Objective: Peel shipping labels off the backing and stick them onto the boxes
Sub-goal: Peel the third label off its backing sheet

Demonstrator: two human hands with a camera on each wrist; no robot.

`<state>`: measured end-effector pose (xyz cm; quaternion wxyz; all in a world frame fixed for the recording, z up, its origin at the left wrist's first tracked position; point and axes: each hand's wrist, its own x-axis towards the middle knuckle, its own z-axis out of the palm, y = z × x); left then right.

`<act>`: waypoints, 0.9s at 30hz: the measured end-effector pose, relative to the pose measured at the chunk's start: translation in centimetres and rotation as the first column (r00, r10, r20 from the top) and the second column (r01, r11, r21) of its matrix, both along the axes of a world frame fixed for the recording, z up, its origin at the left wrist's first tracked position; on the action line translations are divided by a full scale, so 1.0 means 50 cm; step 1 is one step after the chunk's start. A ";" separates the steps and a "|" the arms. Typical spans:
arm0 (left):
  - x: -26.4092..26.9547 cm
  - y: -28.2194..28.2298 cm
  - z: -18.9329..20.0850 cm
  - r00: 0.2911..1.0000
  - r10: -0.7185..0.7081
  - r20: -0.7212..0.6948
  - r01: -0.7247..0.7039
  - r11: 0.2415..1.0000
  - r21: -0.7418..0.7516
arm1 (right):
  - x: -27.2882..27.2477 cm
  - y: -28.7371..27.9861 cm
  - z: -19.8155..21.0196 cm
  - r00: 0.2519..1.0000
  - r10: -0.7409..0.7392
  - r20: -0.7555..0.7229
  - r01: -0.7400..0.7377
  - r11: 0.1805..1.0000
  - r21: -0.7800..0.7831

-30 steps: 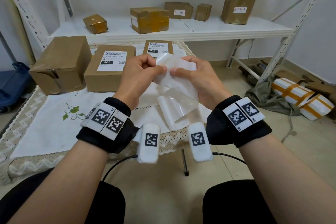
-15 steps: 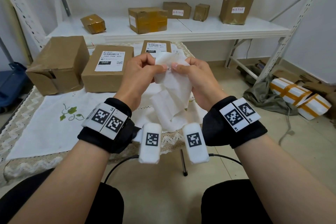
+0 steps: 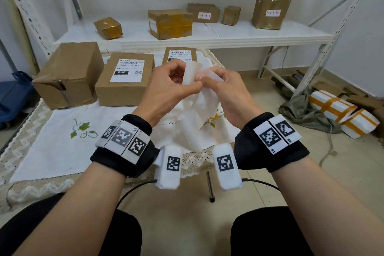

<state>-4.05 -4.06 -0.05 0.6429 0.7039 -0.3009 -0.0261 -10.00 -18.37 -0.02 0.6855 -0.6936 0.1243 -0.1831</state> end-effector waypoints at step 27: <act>0.011 -0.007 0.002 0.962 0.035 -0.271 -0.074 0.988 -0.135 | -0.001 -0.006 0.005 0.999 -0.041 0.023 0.039 0.994 0.100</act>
